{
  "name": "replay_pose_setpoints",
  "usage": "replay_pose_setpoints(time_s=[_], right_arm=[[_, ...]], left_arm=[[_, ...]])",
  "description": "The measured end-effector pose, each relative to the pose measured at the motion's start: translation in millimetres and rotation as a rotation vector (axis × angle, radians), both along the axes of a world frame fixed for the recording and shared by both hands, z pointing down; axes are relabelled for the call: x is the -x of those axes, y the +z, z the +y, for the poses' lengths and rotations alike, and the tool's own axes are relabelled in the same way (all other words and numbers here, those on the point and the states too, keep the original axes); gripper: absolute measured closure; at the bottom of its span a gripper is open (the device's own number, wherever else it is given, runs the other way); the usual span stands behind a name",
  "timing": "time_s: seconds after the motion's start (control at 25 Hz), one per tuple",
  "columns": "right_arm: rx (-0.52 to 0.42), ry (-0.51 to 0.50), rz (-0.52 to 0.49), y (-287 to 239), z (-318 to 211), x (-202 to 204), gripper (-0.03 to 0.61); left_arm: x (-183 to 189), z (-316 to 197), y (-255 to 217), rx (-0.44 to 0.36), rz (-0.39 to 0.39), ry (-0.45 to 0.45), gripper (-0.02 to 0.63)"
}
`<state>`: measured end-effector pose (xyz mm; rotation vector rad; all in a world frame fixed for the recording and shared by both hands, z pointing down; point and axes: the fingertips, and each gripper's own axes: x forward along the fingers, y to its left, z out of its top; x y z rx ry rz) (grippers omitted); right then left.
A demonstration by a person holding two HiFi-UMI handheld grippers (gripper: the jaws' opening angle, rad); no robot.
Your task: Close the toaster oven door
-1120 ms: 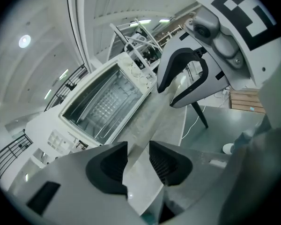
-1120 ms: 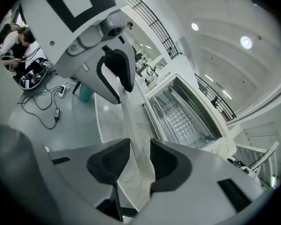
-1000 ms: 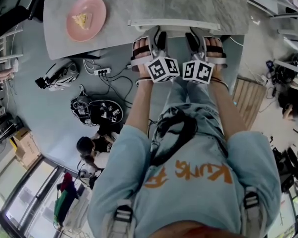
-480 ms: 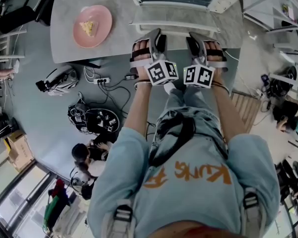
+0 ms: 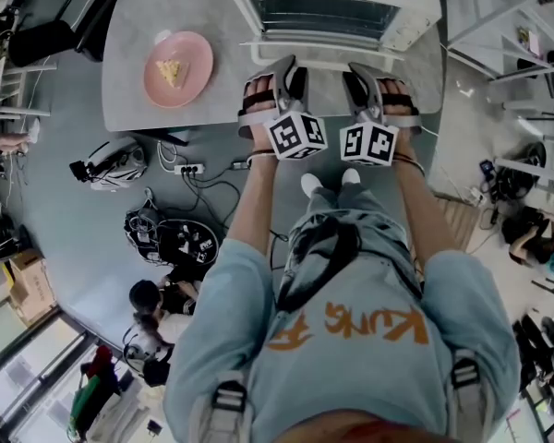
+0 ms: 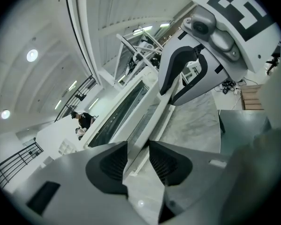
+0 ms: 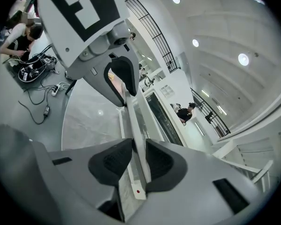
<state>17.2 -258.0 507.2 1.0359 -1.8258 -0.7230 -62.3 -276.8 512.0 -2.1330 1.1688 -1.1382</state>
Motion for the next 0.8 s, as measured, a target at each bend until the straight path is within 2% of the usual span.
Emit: replay_pose_setpoints(time_s=[0.8], right_arm=[[-0.045, -0.015, 0.014, -42, -73, -11, 0.492]], left_arm=[[-13, -73, -45, -0.033, -0.002, 0.044, 0.483]])
